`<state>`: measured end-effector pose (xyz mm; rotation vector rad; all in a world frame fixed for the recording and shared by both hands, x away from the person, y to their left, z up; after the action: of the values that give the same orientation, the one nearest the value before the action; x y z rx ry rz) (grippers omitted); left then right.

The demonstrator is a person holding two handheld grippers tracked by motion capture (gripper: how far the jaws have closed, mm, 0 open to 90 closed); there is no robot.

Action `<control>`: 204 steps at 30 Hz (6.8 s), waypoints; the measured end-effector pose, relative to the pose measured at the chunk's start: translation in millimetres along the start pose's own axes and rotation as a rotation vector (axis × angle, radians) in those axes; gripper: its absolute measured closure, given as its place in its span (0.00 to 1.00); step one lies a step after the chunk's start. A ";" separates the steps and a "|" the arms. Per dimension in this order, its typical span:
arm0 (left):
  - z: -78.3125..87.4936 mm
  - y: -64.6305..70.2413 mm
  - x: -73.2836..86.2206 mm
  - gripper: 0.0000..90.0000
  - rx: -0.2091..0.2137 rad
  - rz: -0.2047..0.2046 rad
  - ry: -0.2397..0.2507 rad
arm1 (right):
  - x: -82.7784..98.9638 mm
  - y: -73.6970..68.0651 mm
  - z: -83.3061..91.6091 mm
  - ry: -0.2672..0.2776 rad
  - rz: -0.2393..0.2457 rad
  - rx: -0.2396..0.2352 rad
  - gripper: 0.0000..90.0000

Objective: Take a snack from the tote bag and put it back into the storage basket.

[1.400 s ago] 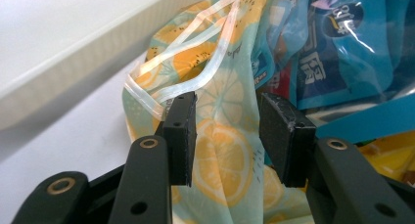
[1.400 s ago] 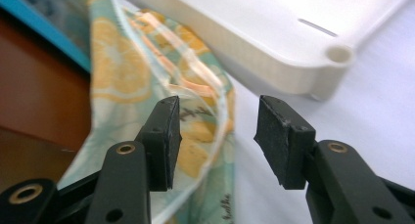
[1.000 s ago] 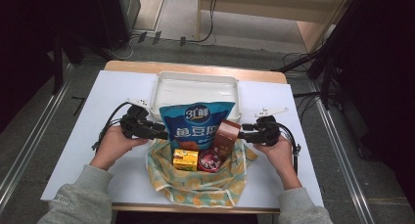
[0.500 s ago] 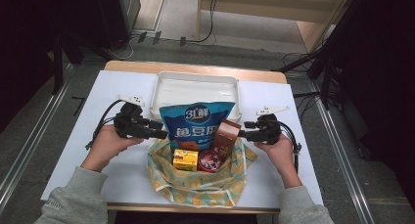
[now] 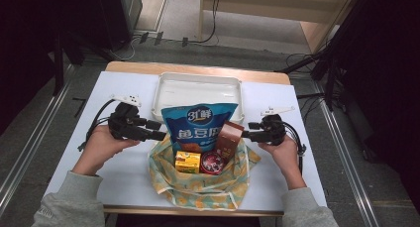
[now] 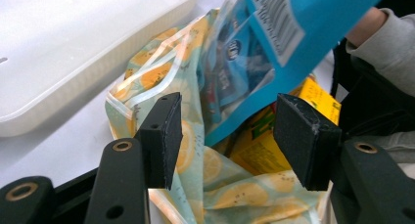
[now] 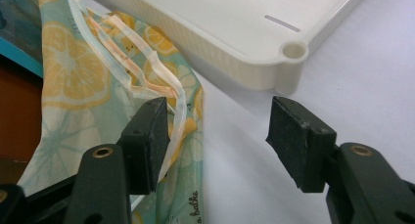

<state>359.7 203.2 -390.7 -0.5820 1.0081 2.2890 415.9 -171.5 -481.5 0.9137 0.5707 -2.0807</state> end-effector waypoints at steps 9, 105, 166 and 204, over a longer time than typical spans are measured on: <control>9.1 13.7 -2.0 0.48 -0.008 -0.011 -0.007 | 0.5 1.4 0.0 -0.004 -0.004 0.005 0.46; -33.4 64.9 -81.3 1.00 0.051 -0.103 0.056 | 3.7 1.7 2.0 -0.007 -0.015 0.012 0.47; 57.0 39.9 -116.6 1.00 -0.073 -0.056 0.180 | -0.4 -2.5 -2.1 -0.007 0.007 0.001 0.47; 20.1 -24.1 -176.3 1.00 -0.151 0.028 0.221 | 1.3 -5.4 -0.9 -0.018 0.015 -0.006 0.47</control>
<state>503.5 175.6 -287.6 -0.9053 0.9532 2.3780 411.4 -168.4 -482.6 0.8923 0.5589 -2.0711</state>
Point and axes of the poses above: each handheld gripper's, and its own axes: z roughly backward along the jaws, x roughly out of its underside, y roughly to its right, the point moved 5 cm from there along -z, roughly forward along the jaws, and after that the axes turned 13 degrees about z, right-handed, at the moved point
